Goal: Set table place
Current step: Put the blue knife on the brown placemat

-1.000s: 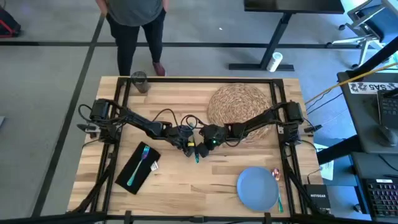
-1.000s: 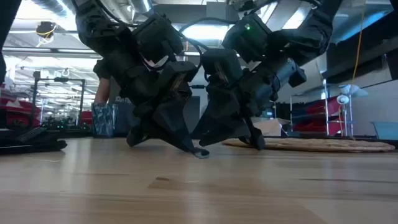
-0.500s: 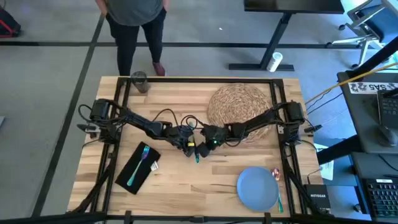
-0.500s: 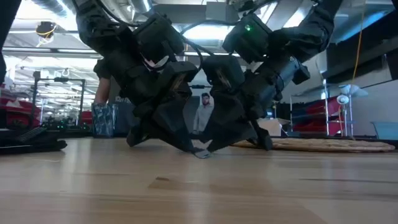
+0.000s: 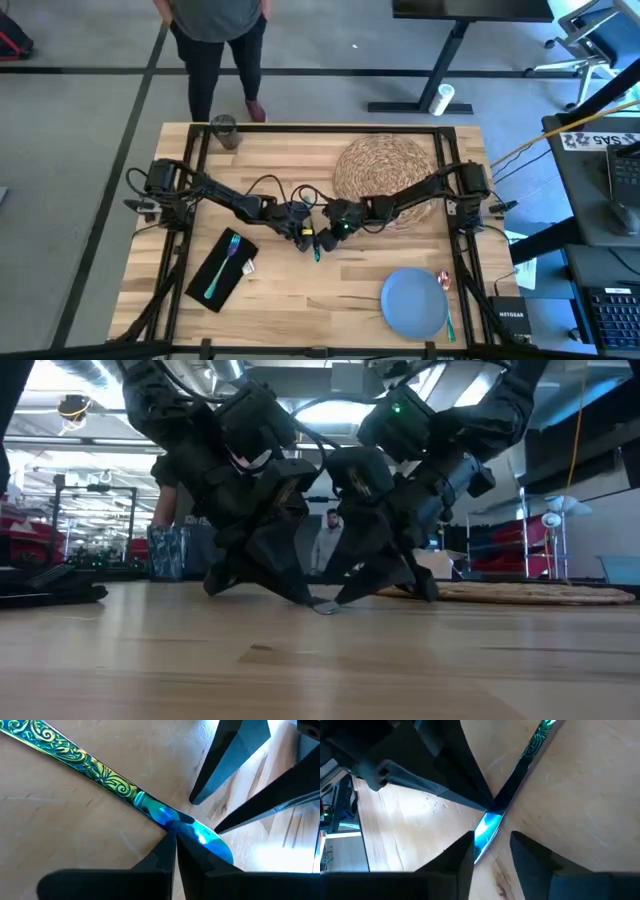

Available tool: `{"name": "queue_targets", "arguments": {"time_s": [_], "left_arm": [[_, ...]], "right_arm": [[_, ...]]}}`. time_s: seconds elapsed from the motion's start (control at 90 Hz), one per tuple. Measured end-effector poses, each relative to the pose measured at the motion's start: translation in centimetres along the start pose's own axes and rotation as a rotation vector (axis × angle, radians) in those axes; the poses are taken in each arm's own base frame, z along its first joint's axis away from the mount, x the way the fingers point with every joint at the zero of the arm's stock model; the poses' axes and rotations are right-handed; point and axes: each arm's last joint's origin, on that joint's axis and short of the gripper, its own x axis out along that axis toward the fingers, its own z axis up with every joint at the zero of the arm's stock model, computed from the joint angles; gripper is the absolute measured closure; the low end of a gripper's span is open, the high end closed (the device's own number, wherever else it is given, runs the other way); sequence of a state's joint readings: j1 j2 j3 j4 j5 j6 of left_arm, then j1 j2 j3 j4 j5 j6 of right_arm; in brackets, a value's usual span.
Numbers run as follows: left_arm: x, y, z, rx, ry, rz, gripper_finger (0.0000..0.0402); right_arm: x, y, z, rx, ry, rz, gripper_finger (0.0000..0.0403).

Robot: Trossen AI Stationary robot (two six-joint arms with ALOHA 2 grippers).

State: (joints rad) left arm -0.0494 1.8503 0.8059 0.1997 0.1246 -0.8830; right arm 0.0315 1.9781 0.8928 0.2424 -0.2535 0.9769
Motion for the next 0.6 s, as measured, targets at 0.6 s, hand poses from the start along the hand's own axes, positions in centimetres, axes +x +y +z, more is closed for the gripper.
{"name": "queue_targets", "arguments": {"time_s": [0.6], "left_arm": [[0.84, 0.11, 0.14, 0.047, -0.058, -0.012, 0.0402]], "right_arm": [[0.00, 0.06, 0.05, -0.020, -0.009, 0.013, 0.0253]]}}
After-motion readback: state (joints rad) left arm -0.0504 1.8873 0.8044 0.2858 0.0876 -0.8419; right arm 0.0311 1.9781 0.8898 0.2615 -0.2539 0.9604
